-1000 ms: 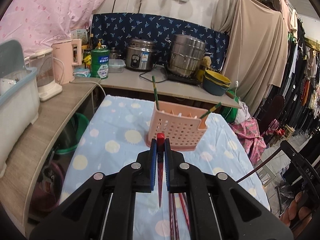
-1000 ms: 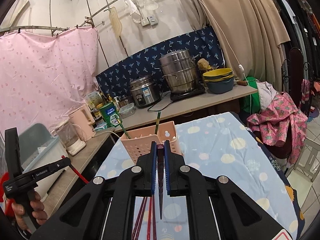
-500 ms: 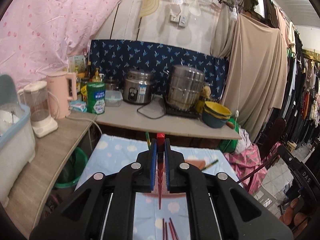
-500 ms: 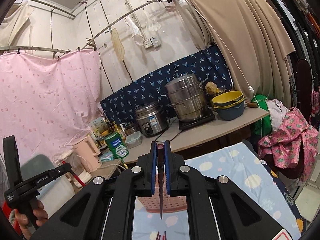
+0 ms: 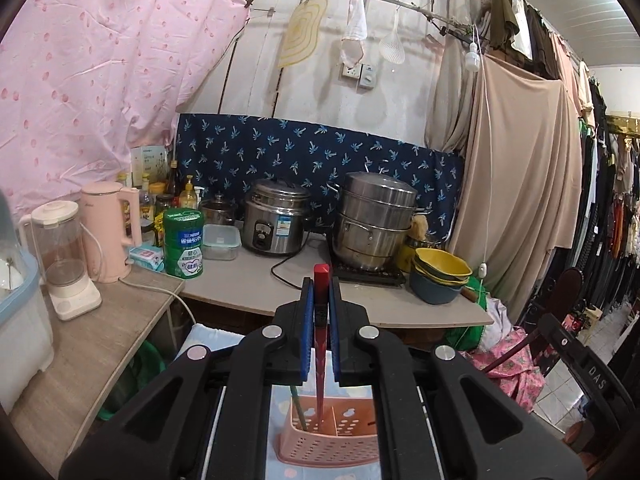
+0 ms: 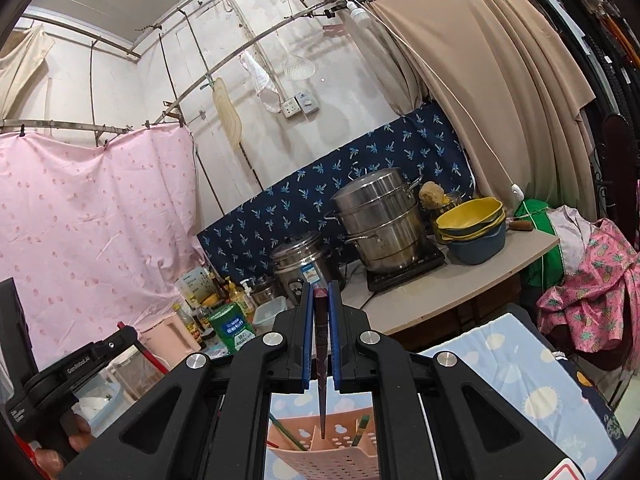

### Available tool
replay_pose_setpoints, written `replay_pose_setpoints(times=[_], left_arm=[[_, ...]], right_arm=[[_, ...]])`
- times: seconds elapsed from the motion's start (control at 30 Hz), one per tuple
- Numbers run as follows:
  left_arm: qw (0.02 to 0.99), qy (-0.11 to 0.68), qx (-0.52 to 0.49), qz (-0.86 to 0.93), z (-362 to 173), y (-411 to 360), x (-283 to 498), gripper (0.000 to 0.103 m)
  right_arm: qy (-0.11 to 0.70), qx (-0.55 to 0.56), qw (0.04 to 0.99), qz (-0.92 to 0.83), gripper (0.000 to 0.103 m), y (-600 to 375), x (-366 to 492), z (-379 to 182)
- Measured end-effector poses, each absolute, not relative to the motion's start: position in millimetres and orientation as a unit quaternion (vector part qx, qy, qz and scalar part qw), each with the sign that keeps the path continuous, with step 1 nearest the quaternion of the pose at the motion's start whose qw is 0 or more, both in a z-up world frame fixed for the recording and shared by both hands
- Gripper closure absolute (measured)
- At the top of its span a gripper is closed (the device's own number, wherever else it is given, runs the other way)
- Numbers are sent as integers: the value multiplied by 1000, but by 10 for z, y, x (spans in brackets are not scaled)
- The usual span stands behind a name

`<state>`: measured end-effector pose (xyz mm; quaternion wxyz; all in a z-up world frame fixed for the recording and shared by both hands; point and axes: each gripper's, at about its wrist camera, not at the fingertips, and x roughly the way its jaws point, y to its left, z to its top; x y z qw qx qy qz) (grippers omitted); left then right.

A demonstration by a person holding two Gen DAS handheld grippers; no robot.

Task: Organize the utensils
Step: 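Lift the red chopsticks with both tools and carry them over the pink basket, then lower the chopsticks into the pink basket and open both tools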

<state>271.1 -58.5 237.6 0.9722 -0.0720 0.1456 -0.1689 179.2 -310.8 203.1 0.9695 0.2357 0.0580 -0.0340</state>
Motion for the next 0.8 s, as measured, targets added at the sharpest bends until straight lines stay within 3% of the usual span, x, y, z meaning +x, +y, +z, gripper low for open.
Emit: replay_pose_setpoints(times=[0.7,0.8], left_arm=[[959,218,-51,-175,1703,-822,3033,96],[957,227,-52,-173,1655,-835,3035,95]], right_arm=[[147,217,964,-39,96,-3072,2312,1366],[147,215,965,-36,92,-3053,2308,1345]])
